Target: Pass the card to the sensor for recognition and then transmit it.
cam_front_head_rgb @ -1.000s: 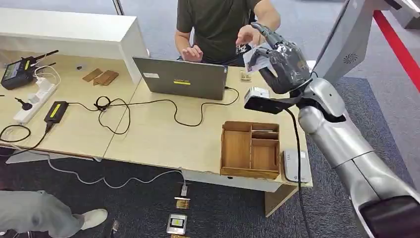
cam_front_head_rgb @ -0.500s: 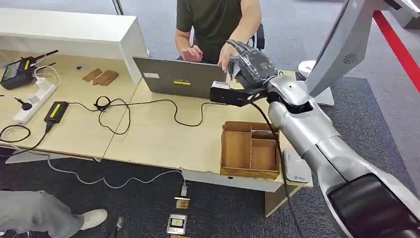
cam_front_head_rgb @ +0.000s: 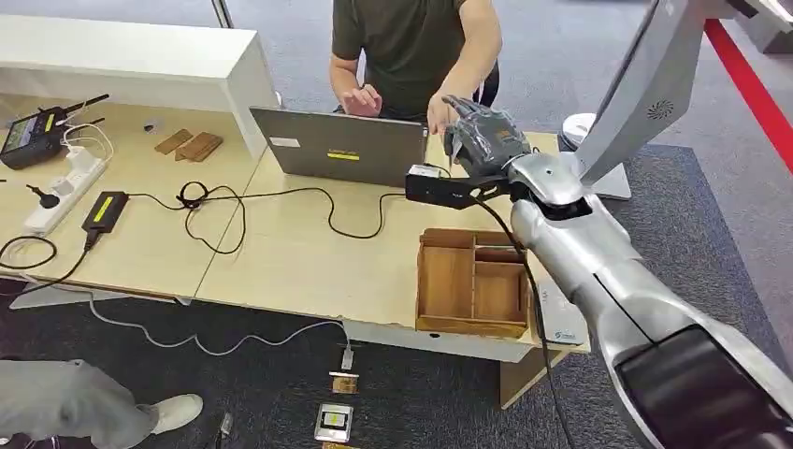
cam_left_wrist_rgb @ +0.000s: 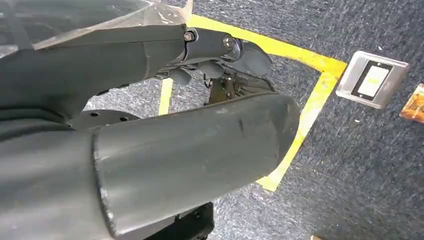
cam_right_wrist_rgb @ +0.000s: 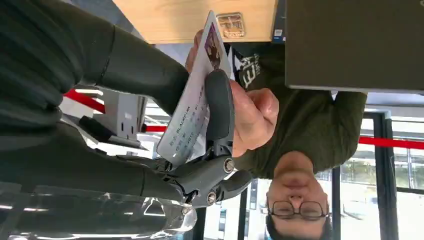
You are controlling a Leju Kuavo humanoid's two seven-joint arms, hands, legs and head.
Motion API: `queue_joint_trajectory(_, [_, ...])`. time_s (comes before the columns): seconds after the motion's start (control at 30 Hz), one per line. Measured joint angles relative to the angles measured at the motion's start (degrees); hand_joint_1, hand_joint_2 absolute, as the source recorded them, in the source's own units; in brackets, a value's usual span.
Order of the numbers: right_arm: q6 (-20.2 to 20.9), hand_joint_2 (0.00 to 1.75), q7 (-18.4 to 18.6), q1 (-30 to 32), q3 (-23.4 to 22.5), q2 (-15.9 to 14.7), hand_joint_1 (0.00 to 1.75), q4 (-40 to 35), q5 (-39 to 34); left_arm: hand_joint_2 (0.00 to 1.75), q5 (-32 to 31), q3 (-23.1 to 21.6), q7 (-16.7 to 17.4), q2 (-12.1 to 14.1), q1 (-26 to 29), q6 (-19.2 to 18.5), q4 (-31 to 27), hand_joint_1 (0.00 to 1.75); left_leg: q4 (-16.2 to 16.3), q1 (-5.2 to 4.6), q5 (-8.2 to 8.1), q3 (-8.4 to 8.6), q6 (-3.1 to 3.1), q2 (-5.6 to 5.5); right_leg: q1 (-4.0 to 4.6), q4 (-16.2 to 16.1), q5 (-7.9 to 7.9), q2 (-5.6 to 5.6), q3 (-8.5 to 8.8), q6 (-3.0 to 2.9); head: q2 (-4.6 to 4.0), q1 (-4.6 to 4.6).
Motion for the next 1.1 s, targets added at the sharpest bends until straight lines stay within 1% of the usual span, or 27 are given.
queue_joint_trajectory(0.03, [-0.1,1.75,0.0,0.0,0.0,0.0,0.0,0.2,0.1,0.0,0.0,0.0,0.0,0.0,0.0,0.0,0.0,0.0,0.0,0.0,0.0,0.0,0.0,0.01,0.0,0.0,0.0,0.0,-0.01,0.0,0.0,0.0])
queue_joint_trajectory(0.07, [-0.4,0.0,0.0,0.0,0.0,0.0,0.0,0.4,0.2,0.0,0.0,0.0,0.0,0.0,0.1,0.0,0.0,0.0,0.0,0.0,0.0,0.0,0.0,0.01,0.0,0.0,0.0,0.0,-0.01,0.0,0.0,-0.02])
queue_joint_trajectory(0.2, [-1.9,0.0,-0.9,0.0,-0.1,-0.2,0.0,0.6,1.6,0.0,0.0,0.0,0.0,0.0,0.2,0.0,0.0,0.0,0.0,0.0,0.0,0.0,0.0,0.01,0.0,0.0,0.0,0.0,0.0,0.0,0.0,0.0])
queue_joint_trajectory(0.27, [-2.5,0.0,-1.3,0.0,0.0,-0.3,0.0,0.8,3.5,0.0,0.1,0.0,0.0,0.0,0.2,0.0,0.0,0.0,0.0,0.0,0.0,0.0,0.0,0.01,0.0,0.0,0.0,0.0,0.0,0.0,0.0,0.0])
queue_joint_trajectory(0.37, [-5.2,0.0,-2.0,0.0,-0.1,-0.5,0.0,0.9,4.9,0.0,0.2,0.0,0.0,0.0,0.4,0.0,0.1,0.0,0.0,0.0,0.0,0.01,0.0,0.01,0.0,0.0,0.0,0.0,0.0,0.0,0.0,-0.02])
queue_joint_trajectory(0.4, [-6.3,0.0,-2.3,0.0,-0.1,-0.6,0.0,0.9,5.4,0.0,0.2,0.0,0.0,0.0,0.4,0.0,0.1,0.0,0.0,0.0,0.0,0.01,0.0,0.01,0.0,0.0,0.0,0.0,0.0,0.0,0.0,-0.02])
queue_joint_trajectory(0.5, [-12.5,0.0,-2.9,-0.1,-0.3,-1.2,0.0,1.0,6.5,0.0,0.5,0.0,-0.1,0.0,0.5,0.1,0.1,0.0,0.0,0.0,0.0,0.0,0.0,0.0,0.0,0.0,0.0,0.0,0.01,0.0,0.0,0.0])
queue_joint_trajectory(0.53, [-13.7,0.0,-3.5,-0.2,-0.5,-1.4,0.0,1.0,6.5,0.0,0.5,0.0,-0.2,0.0,0.6,0.1,0.2,0.0,0.0,0.0,0.0,0.01,0.0,0.01,0.0,0.0,0.0,0.0,0.0,0.0,0.0,0.0])
queue_joint_trajectory(0.57, [-13.6,0.0,-4.4,-0.3,-0.7,-1.6,0.0,1.1,6.4,0.0,0.6,0.0,-0.3,0.0,0.6,0.1,0.2,0.0,0.0,-0.01,0.0,0.01,0.0,0.01,0.0,0.0,0.0,0.0,0.0,0.0,0.0,-0.02])
queue_joint_trajectory(0.63, [-10.3,0.0,-6.7,-0.6,-1.3,-2.1,0.0,1.1,5.6,0.0,0.8,0.0,-0.4,0.0,0.6,-0.1,0.3,0.0,0.0,-0.01,0.0,0.01,0.0,0.01,-0.01,0.0,0.0,0.01,0.0,0.0,0.0,-0.02])
queue_joint_trajectory(0.67, [-9.5,0.0,-7.4,-0.8,-1.6,-2.4,0.0,1.0,5.6,0.0,0.9,0.0,-0.4,0.0,0.6,-0.1,0.3,0.0,0.0,-0.01,0.0,0.0,0.0,0.01,-0.01,0.0,0.0,0.01,0.0,0.0,0.0,0.0])
queue_joint_trajectory(0.83, [-9.0,0.0,-8.9,-1.7,-3.1,-3.0,0.0,0.8,4.9,0.0,1.3,0.0,-0.2,0.0,0.8,0.0,0.4,0.0,0.0,0.0,0.0,0.02,0.0,0.01,0.0,0.0,0.0,0.01,0.0,0.0,0.0,-0.02])
queue_joint_trajectory(0.97, [-7.7,0.0,-11.1,-1.9,-4.1,-3.4,0.0,-0.2,4.9,0.0,1.9,0.0,0.5,0.0,0.9,0.5,0.4,0.0,0.0,0.0,0.0,0.02,0.0,0.02,0.0,0.0,0.0,0.01,0.0,0.0,0.0,-0.02])
queue_joint_trajectory(1.1, [-4.9,0.0,-12.5,-1.9,-5.0,-3.7,0.0,-1.8,4.9,0.0,2.1,0.0,1.1,0.0,1.0,1.0,0.4,0.0,0.0,0.0,0.0,0.01,0.0,0.01,0.0,0.0,0.0,0.01,0.0,0.0,0.0,0.0])
